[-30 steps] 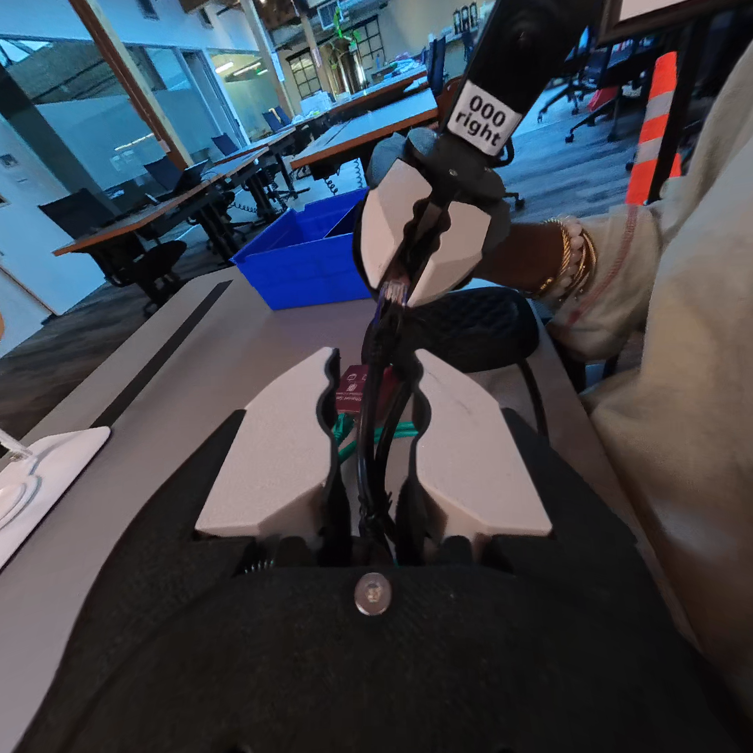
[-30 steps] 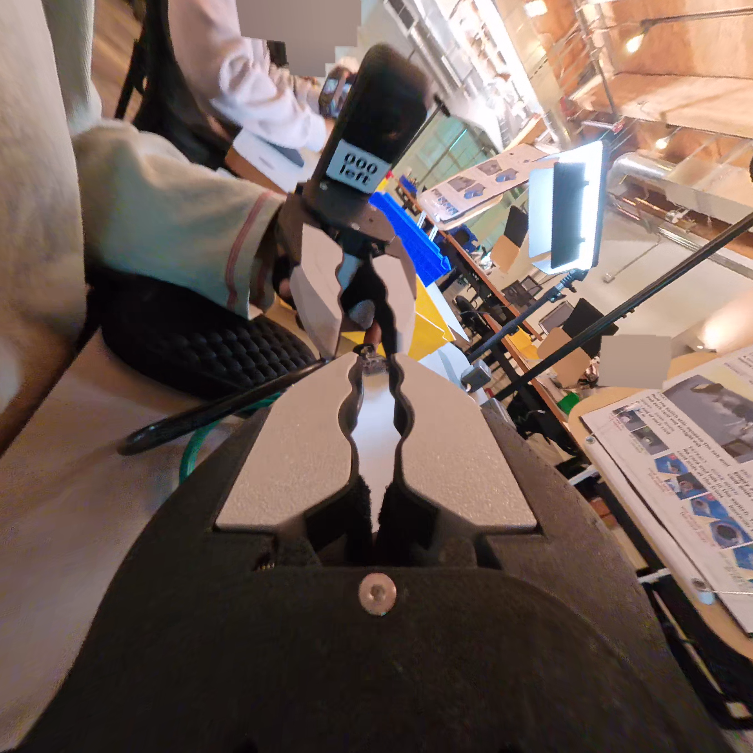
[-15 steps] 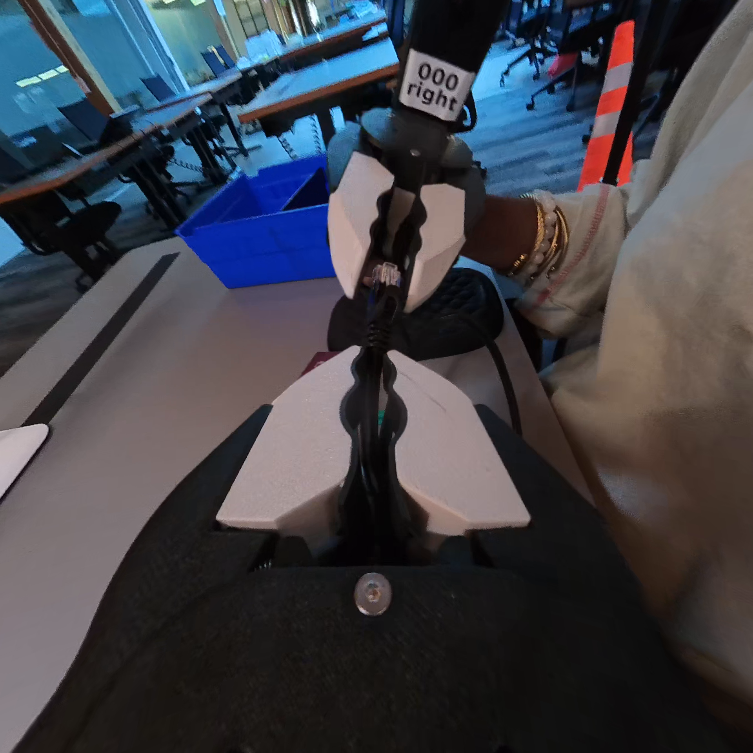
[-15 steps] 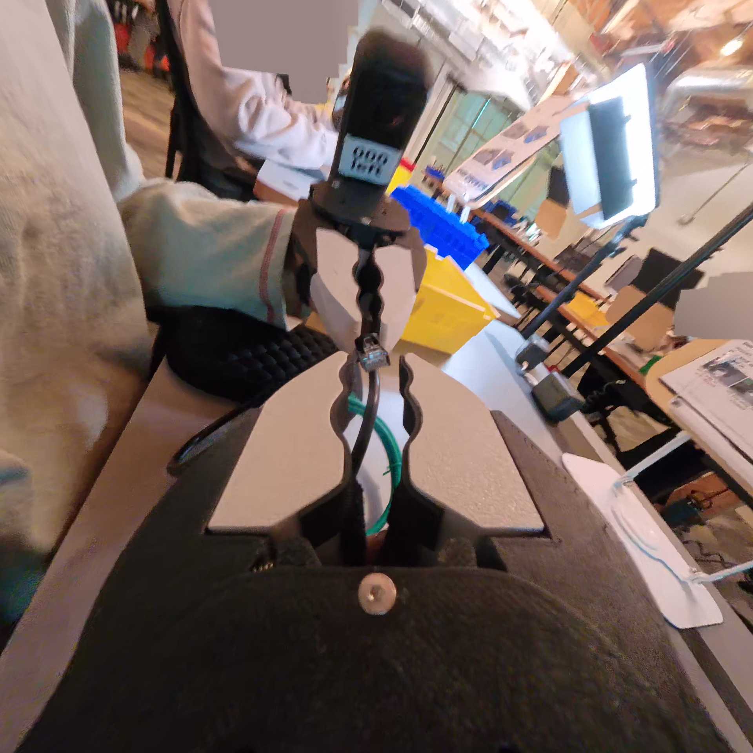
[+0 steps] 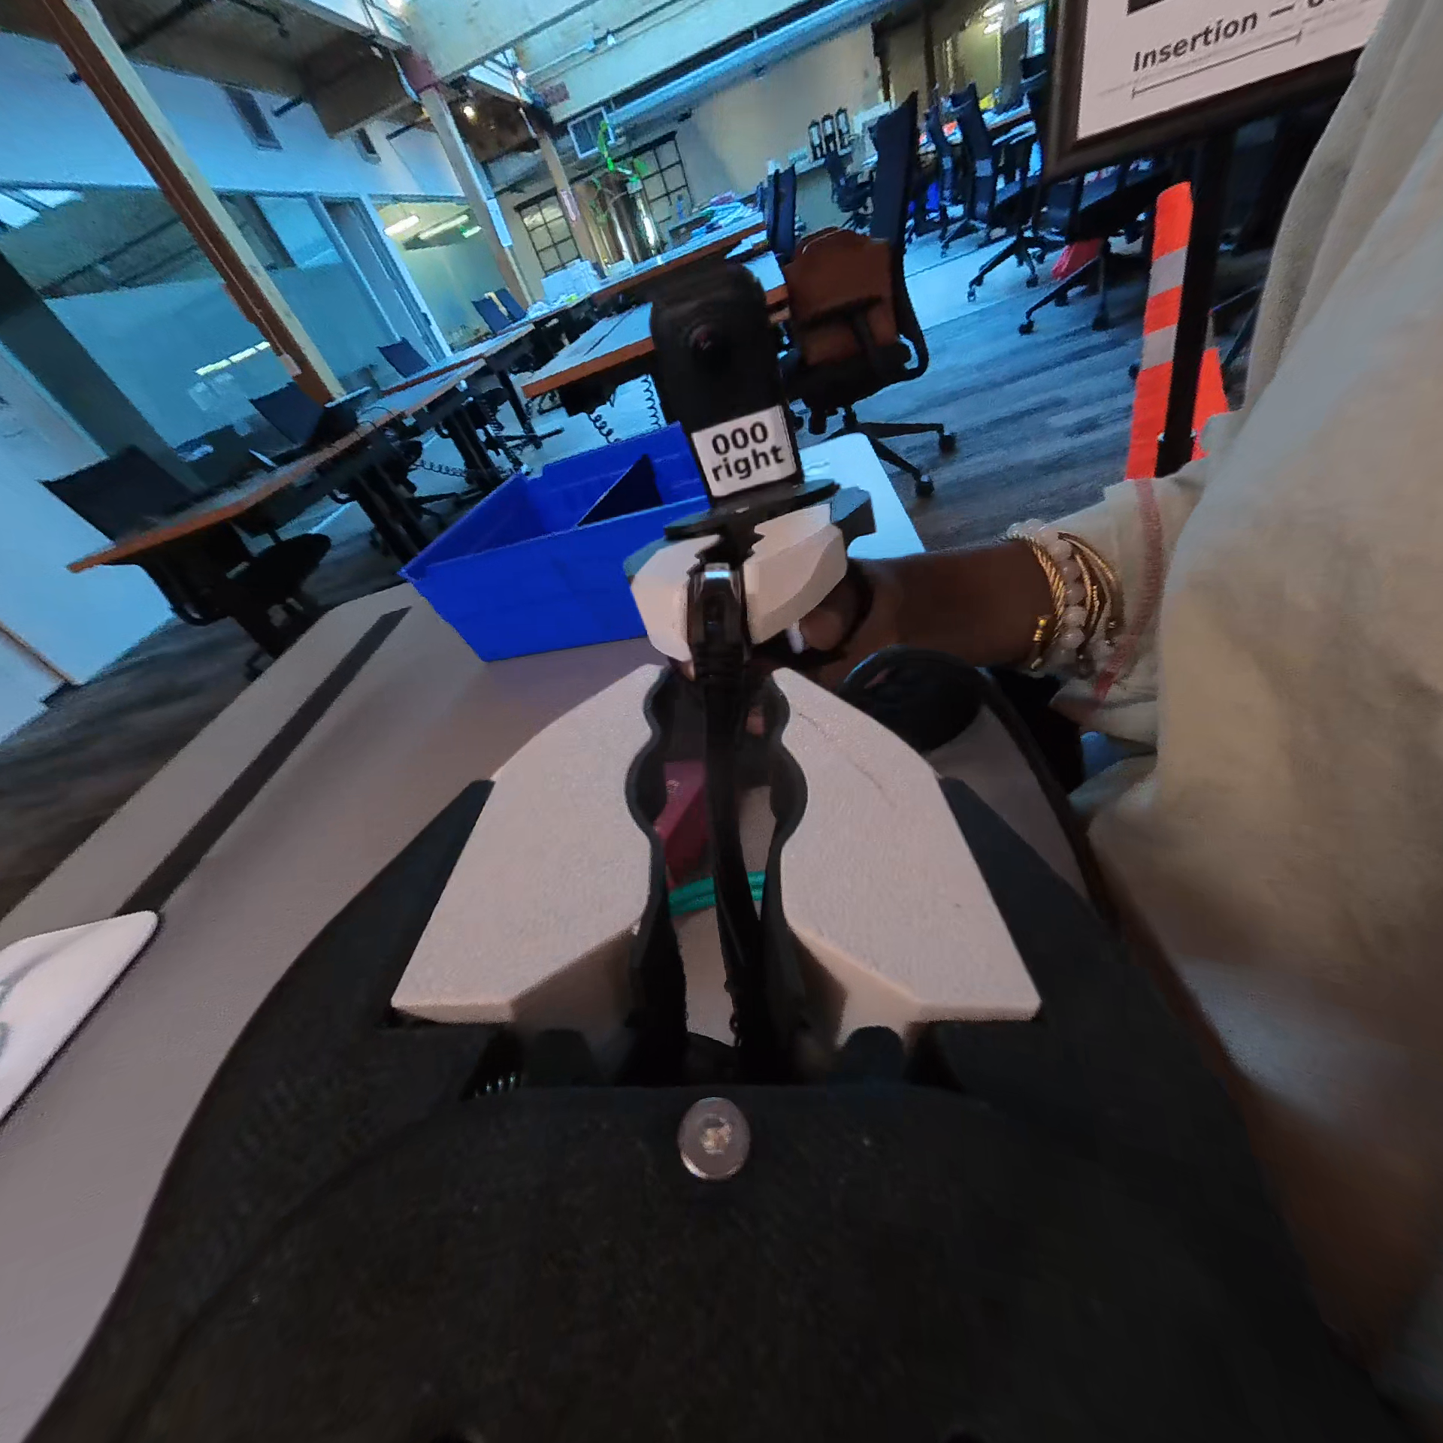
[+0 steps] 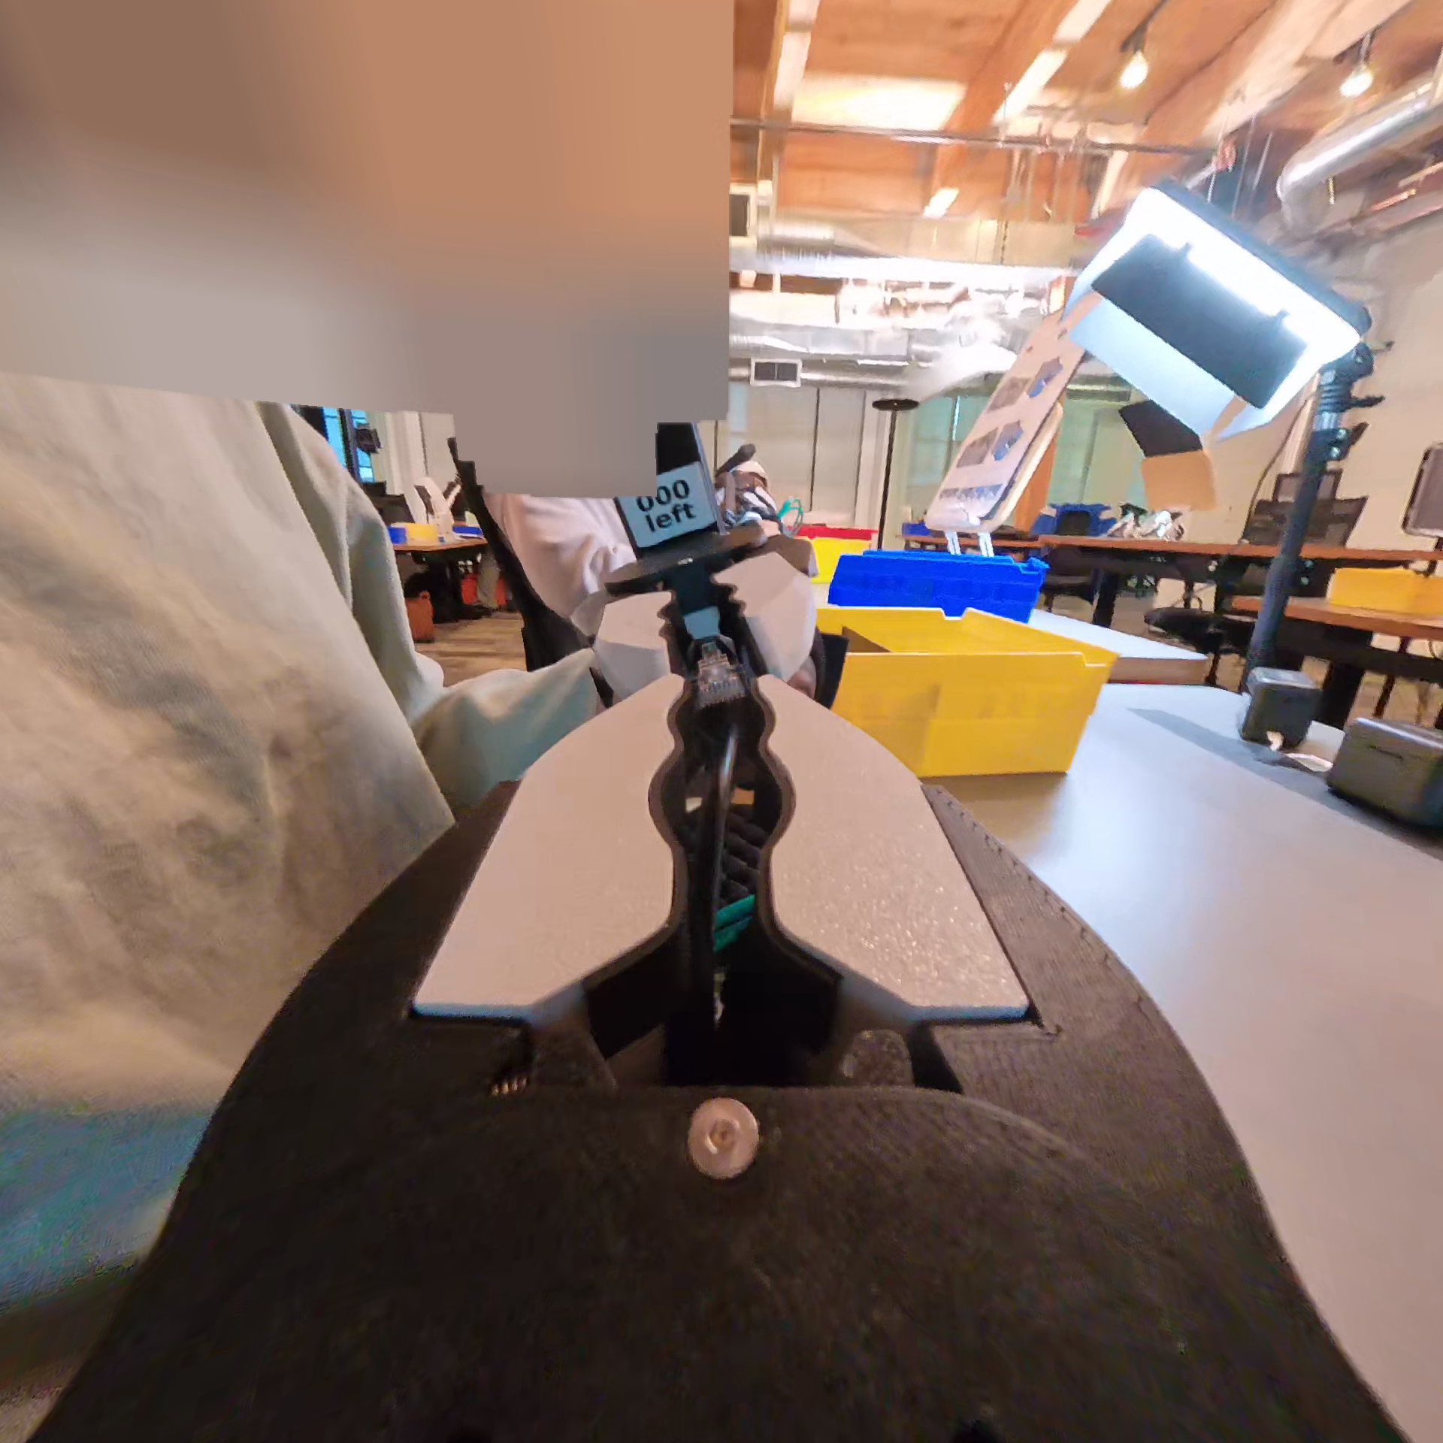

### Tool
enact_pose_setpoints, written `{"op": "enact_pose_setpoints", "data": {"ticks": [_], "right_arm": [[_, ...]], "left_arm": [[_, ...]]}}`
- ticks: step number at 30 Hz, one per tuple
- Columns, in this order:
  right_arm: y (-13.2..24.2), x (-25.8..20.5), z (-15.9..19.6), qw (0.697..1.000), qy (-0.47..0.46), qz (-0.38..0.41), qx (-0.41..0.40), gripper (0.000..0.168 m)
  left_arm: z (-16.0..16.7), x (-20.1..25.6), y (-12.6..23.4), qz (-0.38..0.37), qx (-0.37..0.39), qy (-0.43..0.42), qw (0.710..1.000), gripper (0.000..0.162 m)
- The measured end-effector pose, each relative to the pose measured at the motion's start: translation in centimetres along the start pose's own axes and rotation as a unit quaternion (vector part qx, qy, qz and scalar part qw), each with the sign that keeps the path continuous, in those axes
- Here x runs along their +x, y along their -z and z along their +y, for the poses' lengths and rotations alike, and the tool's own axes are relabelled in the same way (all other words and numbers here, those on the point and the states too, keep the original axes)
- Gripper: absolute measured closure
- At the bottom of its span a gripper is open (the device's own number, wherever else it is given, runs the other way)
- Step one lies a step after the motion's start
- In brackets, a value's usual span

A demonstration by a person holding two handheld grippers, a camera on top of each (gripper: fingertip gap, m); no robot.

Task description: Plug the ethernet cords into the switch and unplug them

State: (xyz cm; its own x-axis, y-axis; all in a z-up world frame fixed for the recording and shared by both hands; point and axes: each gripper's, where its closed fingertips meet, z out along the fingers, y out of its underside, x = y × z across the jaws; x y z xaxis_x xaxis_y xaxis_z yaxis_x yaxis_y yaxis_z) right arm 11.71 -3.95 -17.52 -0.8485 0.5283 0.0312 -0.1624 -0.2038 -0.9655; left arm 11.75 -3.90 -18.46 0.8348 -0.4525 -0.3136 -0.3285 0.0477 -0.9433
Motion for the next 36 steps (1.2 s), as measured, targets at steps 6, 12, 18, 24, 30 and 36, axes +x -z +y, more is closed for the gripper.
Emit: {"op": "enact_pose_setpoints", "data": {"ticks": [6, 12, 18, 24, 30, 36], "right_arm": [[-0.5, -0.5, -0.4, 1.000, 0.010, -0.021, 0.018, 0.157], [-0.2, -0.2, -0.2, 0.999, 0.003, -0.014, 0.029, 0.157], [-0.1, -0.1, -0.3, 0.999, -0.016, -0.012, 0.044, 0.157], [-0.2, 0.0, -0.3, 0.999, -0.023, -0.011, 0.045, 0.157], [-0.2, 0.1, 0.5, 0.999, -0.032, -0.009, 0.001, 0.159], [4.8, 4.9, 3.8, 0.957, -0.008, 0.154, -0.246, 0.104]], "left_arm": [[0.8, 0.2, -0.1, -0.006, -0.017, 0.006, 1.000, 0.155], [0.6, -0.3, 0.2, -0.031, 0.001, 0.022, 0.999, 0.148], [0.4, -0.4, 0.1, -0.048, 0.010, 0.014, 0.999, 0.144], [0.2, -0.2, 0.0, -0.043, 0.011, 0.019, 0.999, 0.152], [0.8, -0.2, 0.4, -0.052, -0.060, 0.015, 0.997, 0.153], [0.0, -1.6, 5.1, -0.090, -0.205, 0.004, 0.975, 0.153]]}}
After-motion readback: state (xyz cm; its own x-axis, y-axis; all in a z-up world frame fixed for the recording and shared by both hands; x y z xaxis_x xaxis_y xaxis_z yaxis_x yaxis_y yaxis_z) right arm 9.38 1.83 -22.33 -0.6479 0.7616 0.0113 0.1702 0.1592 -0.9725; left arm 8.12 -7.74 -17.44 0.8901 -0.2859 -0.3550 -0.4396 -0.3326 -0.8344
